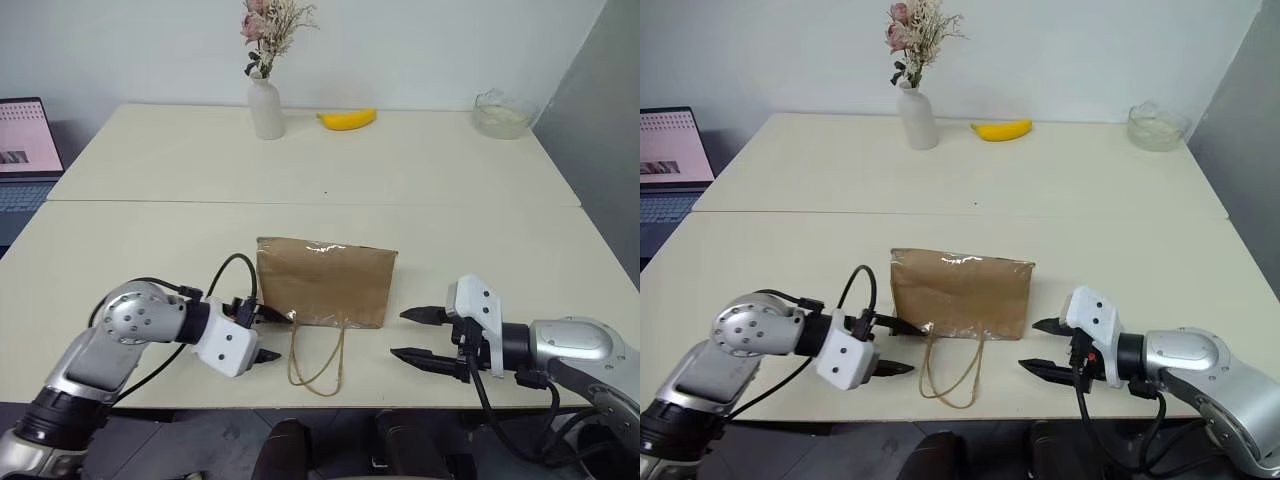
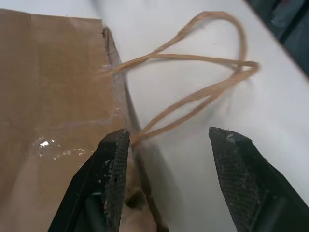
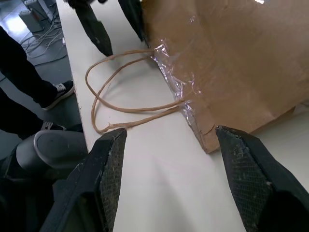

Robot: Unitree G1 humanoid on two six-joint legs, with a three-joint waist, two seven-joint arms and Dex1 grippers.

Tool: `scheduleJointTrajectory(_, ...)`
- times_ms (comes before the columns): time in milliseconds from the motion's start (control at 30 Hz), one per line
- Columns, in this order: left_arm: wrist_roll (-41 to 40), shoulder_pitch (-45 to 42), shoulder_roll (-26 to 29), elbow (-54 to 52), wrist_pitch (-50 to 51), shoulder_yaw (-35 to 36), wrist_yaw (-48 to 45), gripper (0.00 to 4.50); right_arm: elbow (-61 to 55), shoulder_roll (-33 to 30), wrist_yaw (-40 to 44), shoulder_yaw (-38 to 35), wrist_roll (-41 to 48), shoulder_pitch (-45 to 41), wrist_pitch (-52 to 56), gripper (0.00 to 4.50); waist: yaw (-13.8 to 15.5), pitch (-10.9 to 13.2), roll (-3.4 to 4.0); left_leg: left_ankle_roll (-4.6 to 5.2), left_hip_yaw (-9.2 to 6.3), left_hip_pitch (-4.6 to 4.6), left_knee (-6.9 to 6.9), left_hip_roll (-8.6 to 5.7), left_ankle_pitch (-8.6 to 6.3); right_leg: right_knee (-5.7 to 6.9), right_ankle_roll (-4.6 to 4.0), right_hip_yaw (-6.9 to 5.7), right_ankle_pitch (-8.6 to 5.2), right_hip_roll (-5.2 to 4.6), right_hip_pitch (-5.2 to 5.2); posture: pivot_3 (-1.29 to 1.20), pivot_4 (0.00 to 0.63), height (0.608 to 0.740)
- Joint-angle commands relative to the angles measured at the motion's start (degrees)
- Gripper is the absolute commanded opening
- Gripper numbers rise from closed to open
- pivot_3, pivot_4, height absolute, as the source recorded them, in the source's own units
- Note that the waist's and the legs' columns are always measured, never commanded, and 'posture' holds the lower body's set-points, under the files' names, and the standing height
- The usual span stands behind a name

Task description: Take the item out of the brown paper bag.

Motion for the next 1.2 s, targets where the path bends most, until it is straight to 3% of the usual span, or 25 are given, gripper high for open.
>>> scheduleJointTrajectory(33, 1.2, -1.6, -1.1, 0.9, -1.8, -1.8, 1.9, 2.74, -0.8, -0.8, 0.2, -0.5, 1.3, -0.6, -0.4, 3.07, 0.1, 0.0, 0.0, 0.0, 0.0, -0.02, 0.0, 0.0, 0.0, -0.01, 0.0, -0.01, 0.0, 0.0, -0.01, 0.0, 0.15, 0.74)
scheduleJointTrajectory(367, 1.1, -4.5, -4.4, 2.5, -3.3, -7.6, 2.3, 2.74, -0.7, -2.3, 0.7, 2.7, 0.2, -0.5, -0.9, 3.07, 0.4, 0.0, 0.0, 0.0, 0.02, 0.01, 0.01, 0.03, 0.0, 0.05, 0.0, -0.02, 0.0, 0.01, 0.0, 0.0, 0.15, 0.74)
scheduleJointTrajectory(467, -0.2, -5.3, -5.1, 2.0, -2.3, -8.4, 1.7, 2.14, -0.4, -3.0, 1.5, 3.6, 0.1, -0.9, -1.4, 3.07, 0.5, 0.0, 0.0, 0.0, 0.03, 0.01, 0.02, 0.02, 0.0, 0.04, 0.0, -0.04, 0.0, 0.02, 0.01, 0.0, 0.15, 0.74)
scheduleJointTrajectory(533, -2.1, -5.1, -5.4, 0.2, 0.4, -8.5, 1.7, 1.5, -0.7, -3.4, 2.3, 4.1, 0.8, -1.2, -1.3, 3.07, 0.5, 0.0, 0.0, 0.0, 0.03, 0.02, 0.01, 0.02, 0.0, 0.04, 0.0, -0.02, 0.0, 0.03, 0.01, 0.0, 0.15, 0.74)
scheduleJointTrajectory(700, -9.5, -5.5, -6.2, -6.3, 14.0, -6.3, 3.4, 0.02, -2.5, -5.0, 6.5, 6.1, 1.6, -1.6, -2.7, 3.07, 0.5, 0.0, 0.0, 0.0, 0.01, 0.0, 0.03, 0.01, 0.0, 0.04, 0.01, -0.03, 0.01, 0.07, 0.01, 0.0, 0.15, 0.74)
scheduleJointTrajectory(867, -13.5, -8.1, -7.2, -7.9, 23.3, -3.1, 6.5, 0.02, -2.5, -4.6, 8.4, 12.3, -0.7, -4.2, -4.3, 3.07, 0.5, 0.0, 0.0, 0.0, 0.0, 0.06, 0.04, 0.04, 0.0, 0.07, 0.02, -0.07, 0.01, 0.22, 0.03, 0.0, 0.15, 0.74)
scheduleJointTrajectory(967, -16.5, -10.8, -9.5, -8.4, 29.5, -0.4, 10.3, 0.02, -0.3, -1.1, 6.8, 18.9, -3.9, -8.3, -4.4, 3.07, 0.5, 0.0, -0.03, 0.0, -0.03, 0.07, 0.07, 0.05, 0.01, 0.09, 0.02, -0.09, 0.01, 0.25, 0.05, 0.0, 0.15, 0.74)
scheduleJointTrajectory(1200, -16.8, -14.1, -12.3, -7.5, 33.8, 1.6, 14.4, 0.02, 9.4, 8.5, 5.1, 29.7, -12.1, -17.6, -6.0, 3.07, 0.3, 0.0, -0.02, 0.0, -0.06, 0.1, 0.06, 0.02, 0.01, 0.1, 0.03, 0.01, 0.02, 0.26, 0.04, 0.0, 0.15, 0.74)
